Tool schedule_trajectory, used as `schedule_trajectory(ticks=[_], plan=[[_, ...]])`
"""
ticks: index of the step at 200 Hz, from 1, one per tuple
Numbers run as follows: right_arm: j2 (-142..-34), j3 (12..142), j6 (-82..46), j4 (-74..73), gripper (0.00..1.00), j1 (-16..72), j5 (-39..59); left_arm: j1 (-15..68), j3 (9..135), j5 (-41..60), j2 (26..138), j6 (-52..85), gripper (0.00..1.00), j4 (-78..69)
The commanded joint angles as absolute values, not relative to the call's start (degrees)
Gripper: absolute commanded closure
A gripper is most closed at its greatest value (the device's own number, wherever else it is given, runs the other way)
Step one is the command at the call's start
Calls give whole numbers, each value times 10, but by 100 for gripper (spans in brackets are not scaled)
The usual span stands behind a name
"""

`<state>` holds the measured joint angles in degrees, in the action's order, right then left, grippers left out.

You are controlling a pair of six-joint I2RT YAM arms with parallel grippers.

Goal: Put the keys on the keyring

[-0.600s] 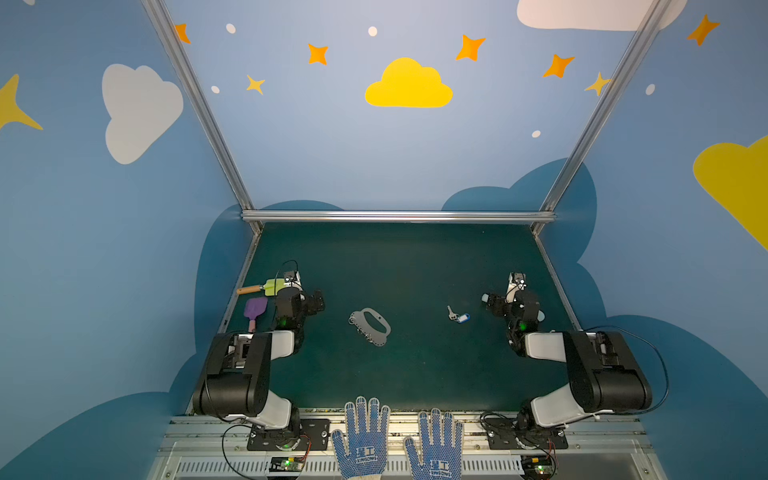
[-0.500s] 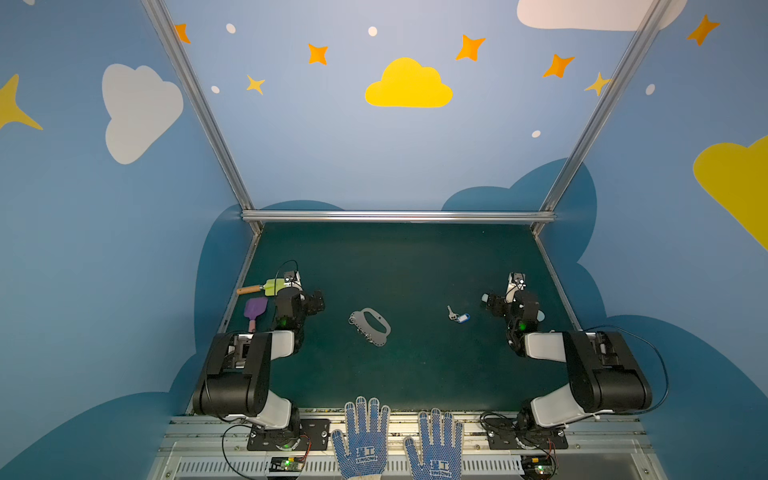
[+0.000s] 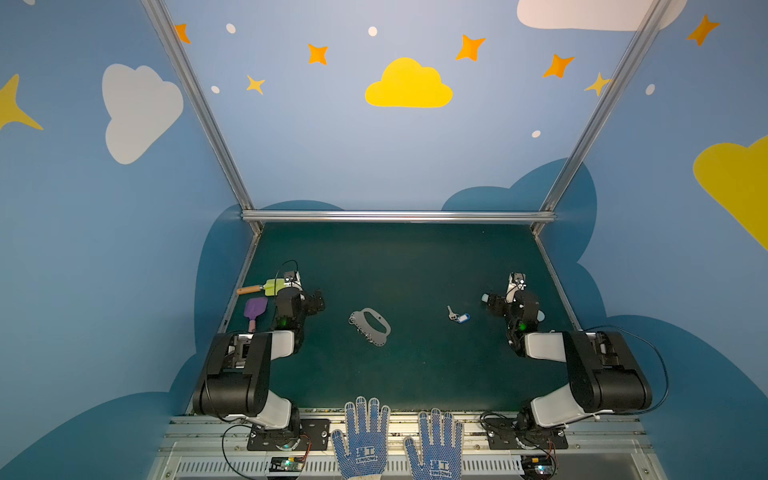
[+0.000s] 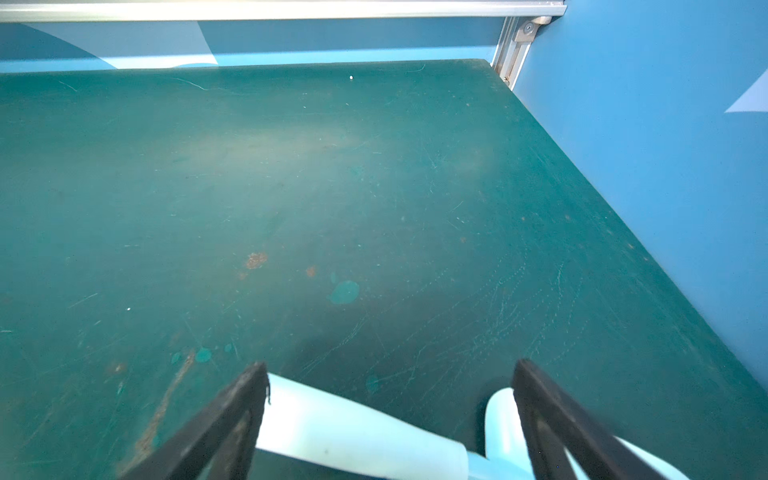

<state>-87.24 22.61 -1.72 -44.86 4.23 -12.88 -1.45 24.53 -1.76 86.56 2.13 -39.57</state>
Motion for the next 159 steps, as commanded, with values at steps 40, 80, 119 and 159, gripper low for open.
schedule_trajectory(ticks=[40, 80, 119, 159], plan=[[-862, 227, -22, -462, 7, 45, -134, -14, 255, -12, 866, 16, 0, -391], [-862, 227, -22, -462, 7, 45, -134, -16, 254, -12, 866, 16, 0, -391], [-862, 227, -22, -462, 7, 45, -134, -16, 254, -10, 866, 18, 0, -392], [-824, 245, -9, -411, 7, 50, -120, -16, 306, -50, 835, 46, 0, -286]])
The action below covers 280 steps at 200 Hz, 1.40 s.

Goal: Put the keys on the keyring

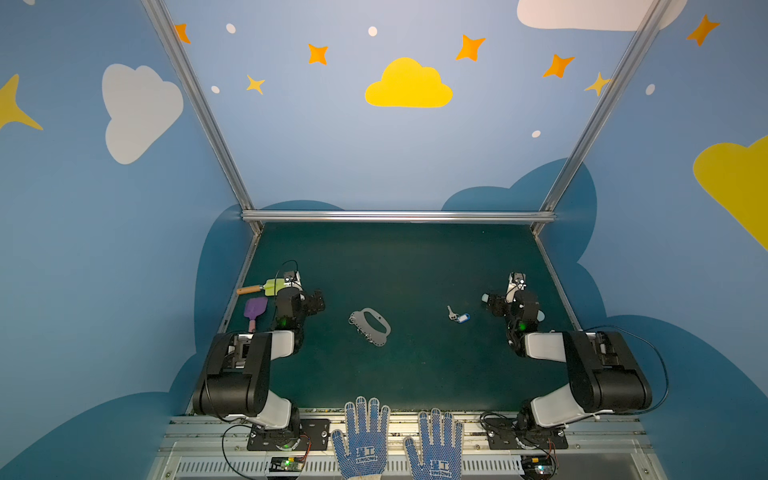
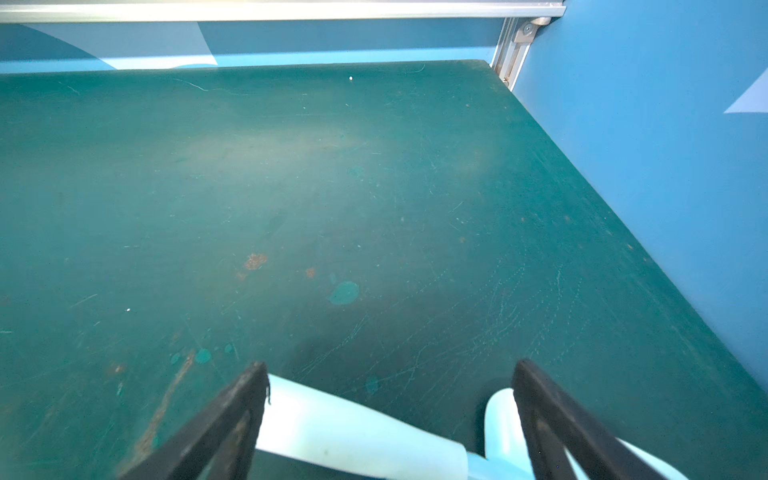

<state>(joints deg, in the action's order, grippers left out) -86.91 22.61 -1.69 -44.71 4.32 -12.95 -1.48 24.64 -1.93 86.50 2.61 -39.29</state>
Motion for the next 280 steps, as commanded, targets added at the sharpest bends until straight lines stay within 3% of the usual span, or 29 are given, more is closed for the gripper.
schedule_trajectory(ticks=[1, 27, 42, 54, 63, 72, 97, 119, 135, 148, 165, 195, 214, 245, 280], plan=[[-821, 247, -8, -406, 7, 51, -120, -17, 312, -50, 833, 45, 0, -272], [-735, 325, -44, -207, 7, 52, -134, -17, 401, -47, 803, 70, 0, -124], [-690, 364, -107, -121, 7, 39, -103, -23, 446, -42, 786, 174, 0, -67], [-653, 406, -228, -8, 4, 30, -120, -23, 495, -61, 785, 274, 0, 18], [-632, 426, -301, 59, 3, 20, -123, -26, 528, -17, 787, 290, 0, 62], [-610, 423, -314, 68, 3, 6, -63, -25, 552, 35, 783, 291, 0, 97], [-545, 388, -345, 40, 12, 0, 38, -19, 524, 186, 761, 353, 7, 68], [-513, 378, -327, 96, 17, 3, 118, 15, 481, 218, 730, 397, 16, 71], [-511, 383, -305, 147, 35, 7, 158, 57, 450, 251, 715, 401, 26, 74], [-515, 382, -289, 177, 49, 15, 171, 96, 431, 250, 701, 399, 38, 90], [-537, 369, -290, 185, 55, 33, 180, 144, 402, 243, 686, 406, 44, 94], [-621, 373, -275, 192, 54, 79, 170, 205, 386, 221, 679, 411, 55, 105], [-689, 381, -278, 172, 52, 102, 174, 230, 385, 223, 691, 415, 55, 91], [-798, 421, -281, 153, 64, 132, 187, 254, 398, 221, 718, 423, 56, 76], [-863, 450, -283, 136, 61, 153, 169, 274, 415, 218, 736, 423, 56, 75]])
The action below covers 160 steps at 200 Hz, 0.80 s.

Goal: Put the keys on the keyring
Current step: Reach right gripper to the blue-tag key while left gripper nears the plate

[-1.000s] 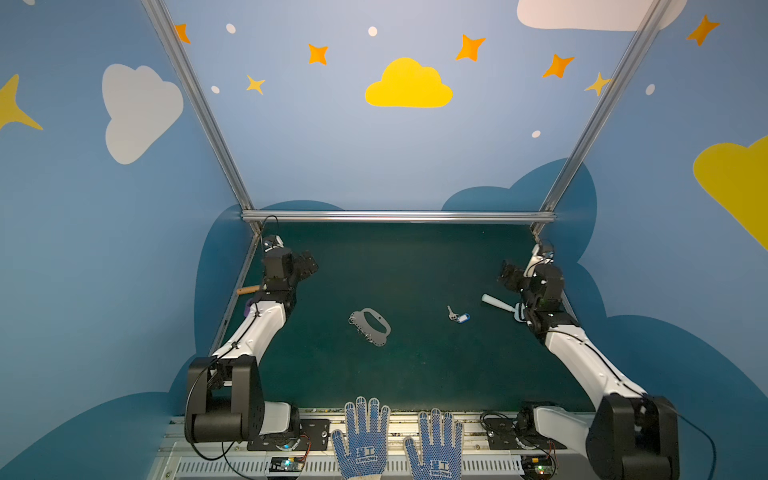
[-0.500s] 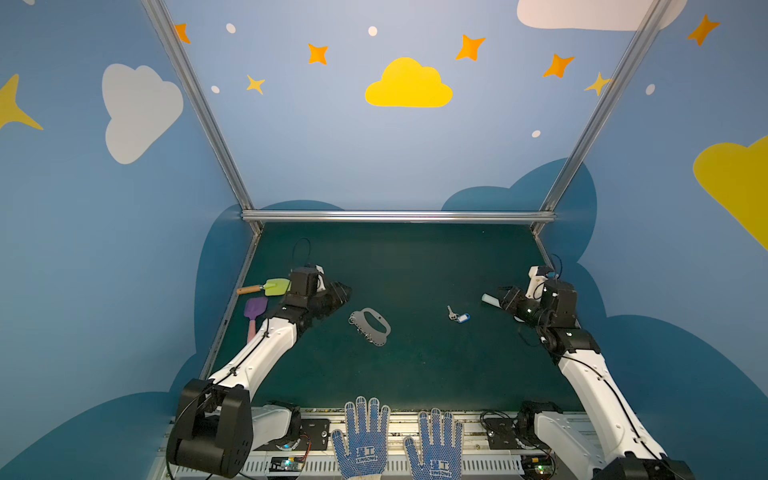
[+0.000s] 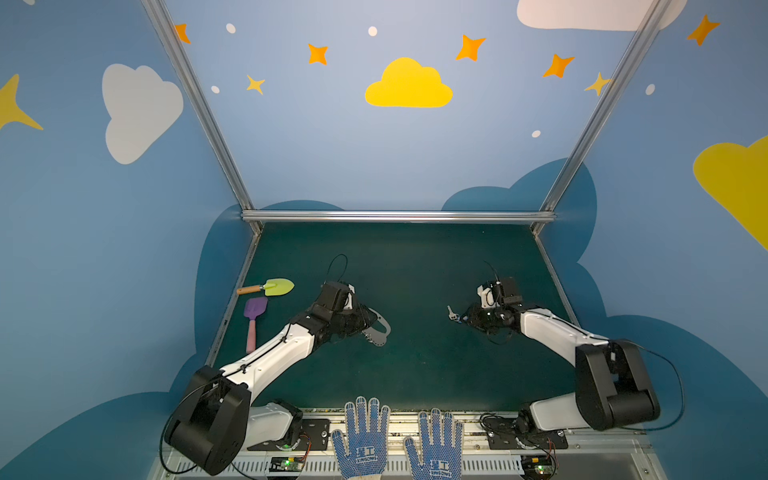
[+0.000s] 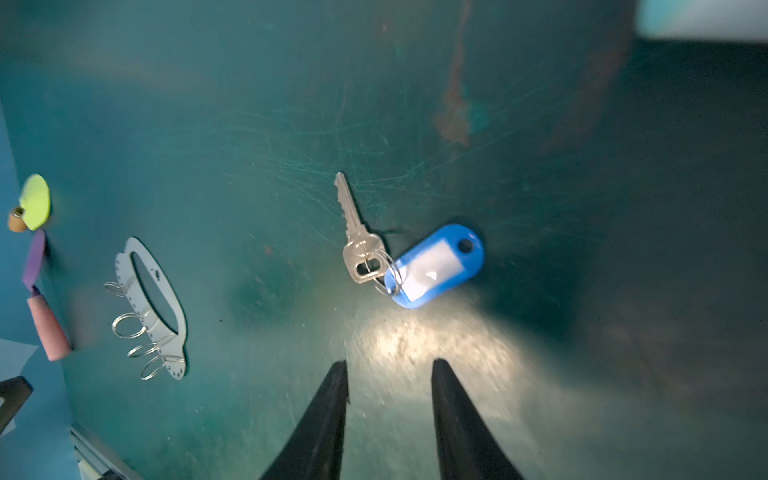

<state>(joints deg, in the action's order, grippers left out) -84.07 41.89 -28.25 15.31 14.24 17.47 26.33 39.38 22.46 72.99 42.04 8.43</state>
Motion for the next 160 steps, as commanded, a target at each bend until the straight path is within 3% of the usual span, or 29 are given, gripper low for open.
schedule_trajectory(ticks=[1, 75, 160], plan=[[-864, 451, -283, 136, 61, 154, 167, 274, 414, 219, 737, 423, 56, 75], [-912, 457, -280, 104, 57, 160, 126, 286, 411, 214, 733, 430, 56, 75], [-936, 460, -270, 90, 72, 168, 138, 288, 409, 214, 728, 434, 56, 76]])
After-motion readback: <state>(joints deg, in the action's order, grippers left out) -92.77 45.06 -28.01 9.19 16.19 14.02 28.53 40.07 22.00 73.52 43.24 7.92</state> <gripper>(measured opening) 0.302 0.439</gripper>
